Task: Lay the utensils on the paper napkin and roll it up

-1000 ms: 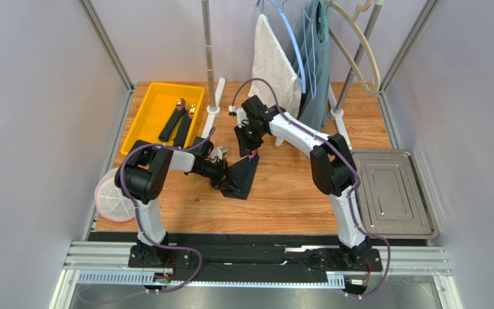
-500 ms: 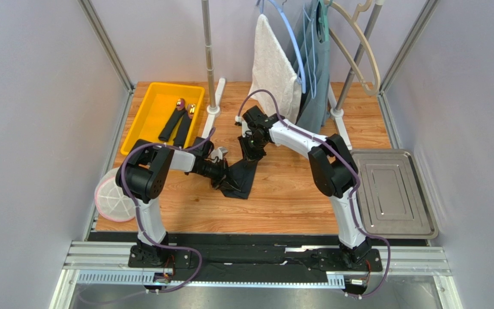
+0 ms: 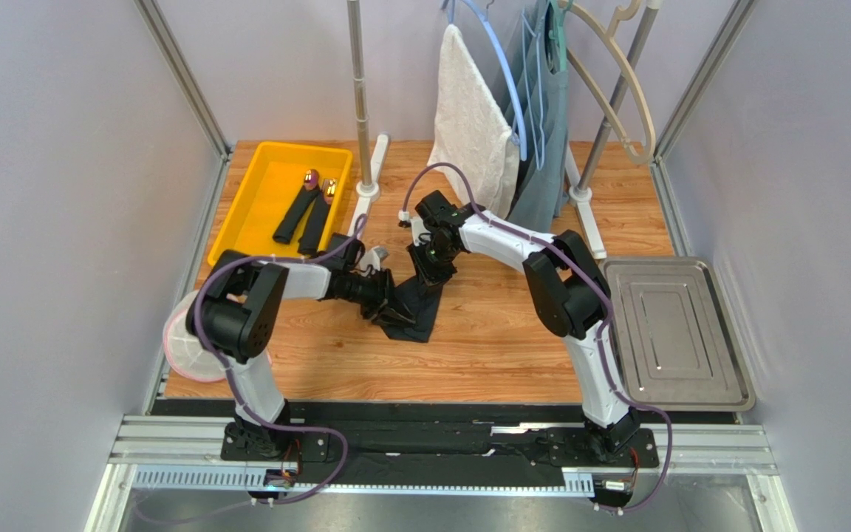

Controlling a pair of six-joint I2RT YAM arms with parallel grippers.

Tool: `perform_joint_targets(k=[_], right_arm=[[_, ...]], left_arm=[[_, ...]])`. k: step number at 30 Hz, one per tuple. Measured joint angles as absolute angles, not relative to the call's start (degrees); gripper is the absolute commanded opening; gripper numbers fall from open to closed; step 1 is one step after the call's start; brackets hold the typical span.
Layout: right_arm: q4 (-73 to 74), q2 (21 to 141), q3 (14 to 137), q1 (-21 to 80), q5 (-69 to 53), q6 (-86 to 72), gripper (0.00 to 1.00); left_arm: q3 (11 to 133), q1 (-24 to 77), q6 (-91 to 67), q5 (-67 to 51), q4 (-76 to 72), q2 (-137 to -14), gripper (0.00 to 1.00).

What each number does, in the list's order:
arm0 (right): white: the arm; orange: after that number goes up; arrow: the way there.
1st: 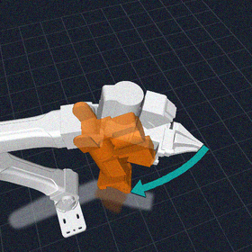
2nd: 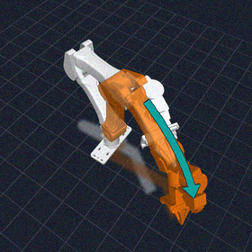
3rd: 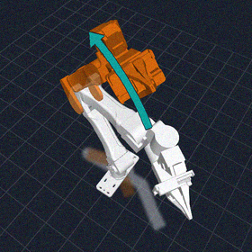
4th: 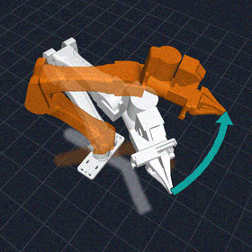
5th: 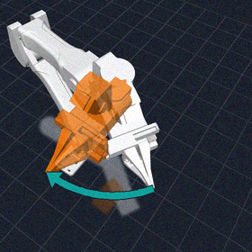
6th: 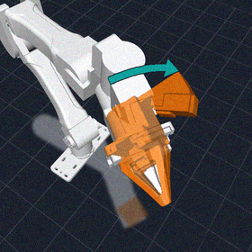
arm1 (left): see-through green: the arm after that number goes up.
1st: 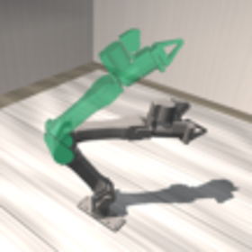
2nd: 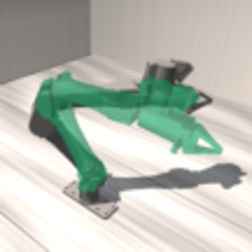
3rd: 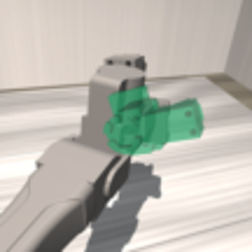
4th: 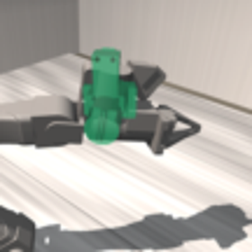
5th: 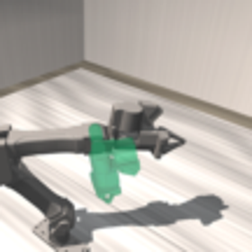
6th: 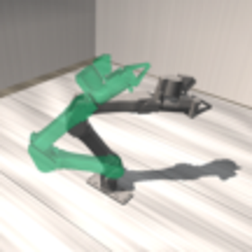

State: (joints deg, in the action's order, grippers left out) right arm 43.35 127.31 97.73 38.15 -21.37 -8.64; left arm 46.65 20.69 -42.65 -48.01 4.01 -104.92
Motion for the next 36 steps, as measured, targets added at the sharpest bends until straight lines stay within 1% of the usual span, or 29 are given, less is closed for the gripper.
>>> perform_joint_targets(k=[1, 3, 5, 6, 8, 12, 18, 21, 24, 30, 35, 36], right_arm=[[43.20, 127.28, 97.62, 38.15, -21.71, -7.55, 0.00], [42.98, 127.15, 97.41, 38.09, -22.44, -5.69, 0.00], [42.81, 127.09, 97.23, 38.06, -23.07, -3.62, 0.00], [42.70, 126.98, 97.10, 38.06, -23.29, -2.79, 0.00], [42.44, 126.85, 96.79, 38.06, -23.73, -1.21, 0.00], [41.56, 126.28, 95.83, 38.06, -24.60, 1.76, 0.00], [40.07, 125.36, 94.08, 38.13, -25.65, 4.91, 0.00], [40.10, 125.36, 94.04, 38.15, -26.04, 5.76, 0.00], [40.12, 125.36, 94.04, 38.15, -26.20, 6.24, 0.00], [40.27, 125.38, 94.17, 38.15, -26.48, 7.16, 0.00], [41.01, 125.69, 94.85, 38.17, -26.48, 7.62, 0.00], [41.23, 125.82, 95.07, 38.20, -26.46, 7.77, 0.00]], left_arm=[[46.30, 19.55, -41.52, -47.31, 5.28, -102.94, 0.50], [46.11, 16.12, -38.44, -45.50, 8.82, -98.26, 0.61], [46.17, 12.86, -35.53, -44.18, 11.29, -94.80, 0.63], [46.24, 11.18, -34.24, -43.22, 12.84, -93.14, 0.69], [46.46, 8.40, -31.77, -41.08, 15.73, -91.37, 0.71], [47.20, 7.42, -28.58, -37.36, 19.92, -92.38, 0.71], [47.88, 8.80, -28.03, -35.51, 21.39, -94.89, 0.71], [49.54, 10.81, -28.34, -35.11, 21.39, -96.38, 0.67], [50.70, 12.29, -28.45, -35.92, 20.62, -97.69, 0.57], [49.04, 14.00, -29.32, -38.13, 14.83, -95.18, 0.49], [49.01, 16.21, -30.15, -40.01, 11.46, -91.85, 0.49], [49.01, 16.62, -30.39, -40.01, 11.09, -91.50, 0.52]])
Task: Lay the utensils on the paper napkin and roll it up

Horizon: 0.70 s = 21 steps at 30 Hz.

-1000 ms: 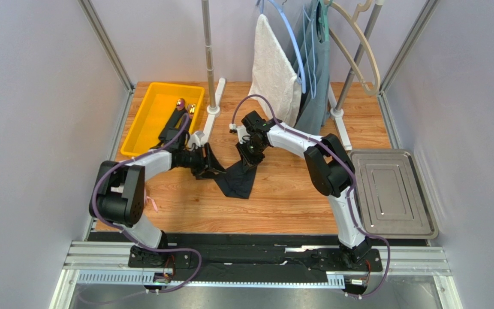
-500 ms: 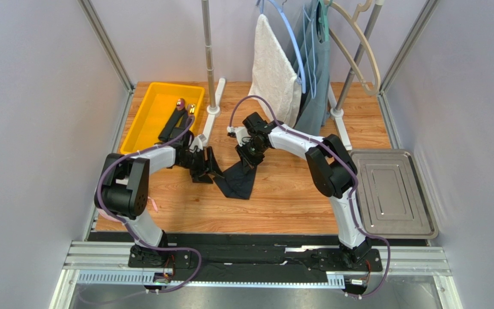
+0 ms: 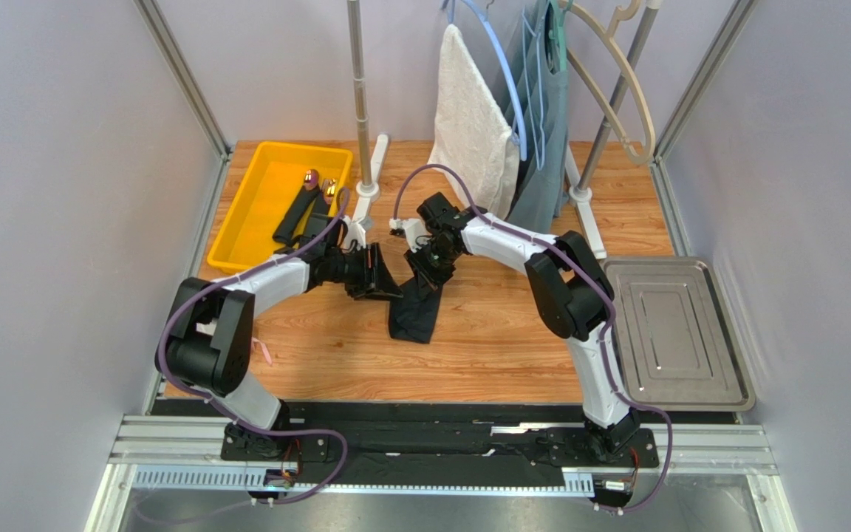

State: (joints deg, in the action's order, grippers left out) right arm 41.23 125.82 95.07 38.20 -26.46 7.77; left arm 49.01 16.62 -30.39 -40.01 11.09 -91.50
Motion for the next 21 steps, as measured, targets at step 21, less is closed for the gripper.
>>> perform_joint_targets(k=[21], right_arm=[[45.87, 128.29, 99.42, 38.06, -27.20, 9.87, 0.00]], left_arm=[[45.87, 15.03, -34.41, -39.48, 8.29, -83.94, 0.45]])
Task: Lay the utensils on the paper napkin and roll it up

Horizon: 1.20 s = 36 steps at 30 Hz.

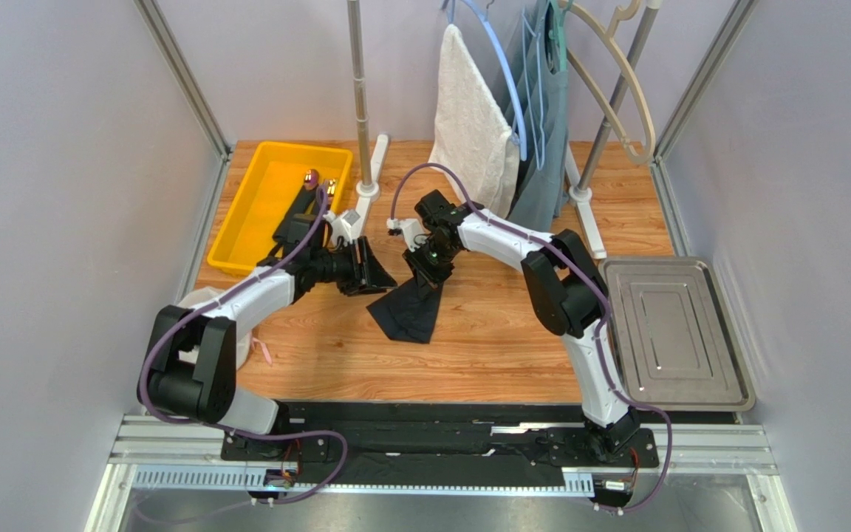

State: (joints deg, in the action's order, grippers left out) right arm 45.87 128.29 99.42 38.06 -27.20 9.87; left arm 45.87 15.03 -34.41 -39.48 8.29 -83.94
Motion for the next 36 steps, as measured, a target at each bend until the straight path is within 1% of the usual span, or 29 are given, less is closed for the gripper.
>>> perform_joint_targets(k=[2, 4, 5, 8, 13, 16, 17, 19, 20, 23, 25, 28, 32, 36], right_arm=[[46.00, 128.38, 99.53, 38.06, -27.24, 10.02, 0.00], [46.30, 128.60, 99.85, 38.04, -27.42, 10.22, 0.00], [46.46, 128.68, 99.96, 38.00, -27.55, 10.35, 0.00], [46.87, 129.05, 100.49, 37.89, -28.14, 10.41, 0.00], [47.48, 129.49, 101.12, 37.71, -28.71, 10.52, 0.00], [48.05, 129.86, 101.71, 37.63, -28.91, 10.57, 0.00], [48.27, 129.99, 101.95, 37.56, -29.04, 10.59, 0.00], [48.60, 130.15, 102.24, 37.47, -29.19, 10.59, 0.02], [48.84, 130.26, 102.50, 37.47, -29.23, 10.59, 0.03], [49.41, 130.41, 103.02, 37.45, -29.21, 10.59, 0.09], [49.87, 130.54, 103.37, 37.45, -29.06, 10.46, 0.14], [50.87, 130.52, 103.81, 37.43, -29.28, 9.30, 0.16], [51.24, 129.78, 103.18, 37.41, -31.53, 5.10, 0.15], [48.82, 124.53, 96.05, 37.41, -35.16, -2.24, 0.11]], left_arm=[[43.81, 15.14, -36.14, -41.30, 5.45, -82.65, 0.38], [42.13, 16.60, -38.24, -43.40, 2.42, -82.72, 0.34], [41.54, 17.58, -39.20, -44.18, 1.04, -83.31, 0.30], [40.10, 19.70, -42.78, -45.98, -3.25, -86.30, 0.24], [39.79, 20.34, -46.04, -46.78, -7.16, -94.35, 0.21], [39.77, 20.67, -46.41, -46.68, -7.70, -96.86, 0.19], [39.79, 20.78, -46.30, -46.50, -7.68, -97.38, 0.15], [39.86, 20.91, -45.74, -45.74, -6.59, -98.35, 0.11], [39.92, 20.88, -45.25, -45.10, -5.76, -98.89, 0.07], [40.99, 20.80, -43.44, -42.92, -2.17, -101.12, 0.03], [42.44, 20.58, -42.65, -42.98, 0.36, -102.24, 0.00], [43.77, 20.56, -41.43, -42.15, 2.61, -102.35, 0.00], [44.31, 20.56, -41.04, -41.76, 3.70, -102.35, 0.00], [44.49, 20.56, -40.99, -41.67, 4.01, -102.41, 0.00]])
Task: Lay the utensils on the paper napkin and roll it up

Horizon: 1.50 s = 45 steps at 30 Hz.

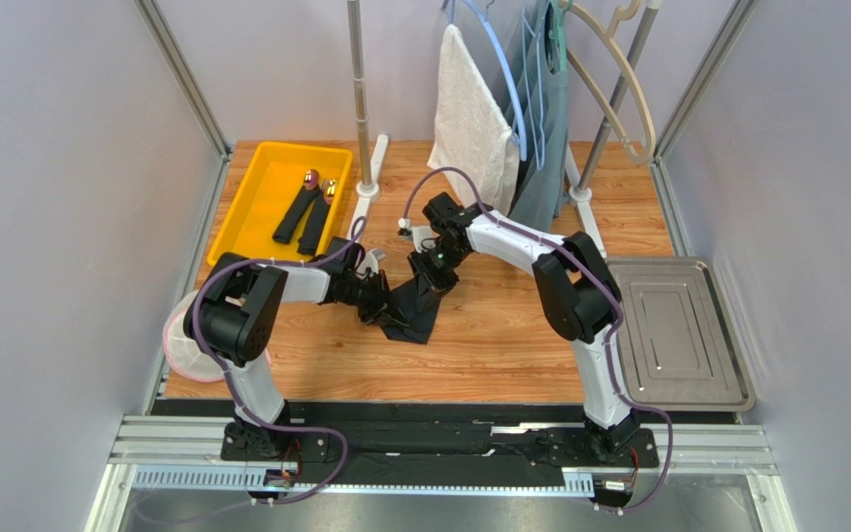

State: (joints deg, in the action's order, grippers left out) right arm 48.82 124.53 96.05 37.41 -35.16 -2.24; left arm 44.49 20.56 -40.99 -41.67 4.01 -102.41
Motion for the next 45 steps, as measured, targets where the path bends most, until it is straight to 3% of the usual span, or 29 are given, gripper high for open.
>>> perform_joint_targets(k=[14, 18, 22, 26, 34, 45], right_arm=[[39.88, 122.04, 87.66, 40.12, -36.21, -12.82, 0.04], [38.06, 123.50, 86.24, 40.16, -35.53, -13.80, 0.03], [37.93, 123.68, 86.17, 40.10, -35.92, -14.17, 0.02], [37.93, 123.81, 86.19, 40.05, -36.12, -14.24, 0.02], [38.00, 124.22, 86.32, 39.81, -37.04, -14.41, 0.01], [38.28, 124.53, 86.65, 39.59, -37.63, -14.35, 0.01]], left_arm=[[44.77, 20.56, -40.99, -41.74, 4.43, -102.56, 0.01], [44.77, 20.53, -40.99, -41.95, 4.34, -102.56, 0.03], [44.66, 19.97, -40.82, -42.15, 3.97, -102.13, 0.14], [43.64, 19.14, -40.53, -43.79, 2.94, -97.78, 0.16], [41.80, 19.97, -40.45, -49.43, -0.64, -90.32, 0.09], [40.69, 21.30, -40.40, -47.92, 0.78, -100.40, 0.02]])
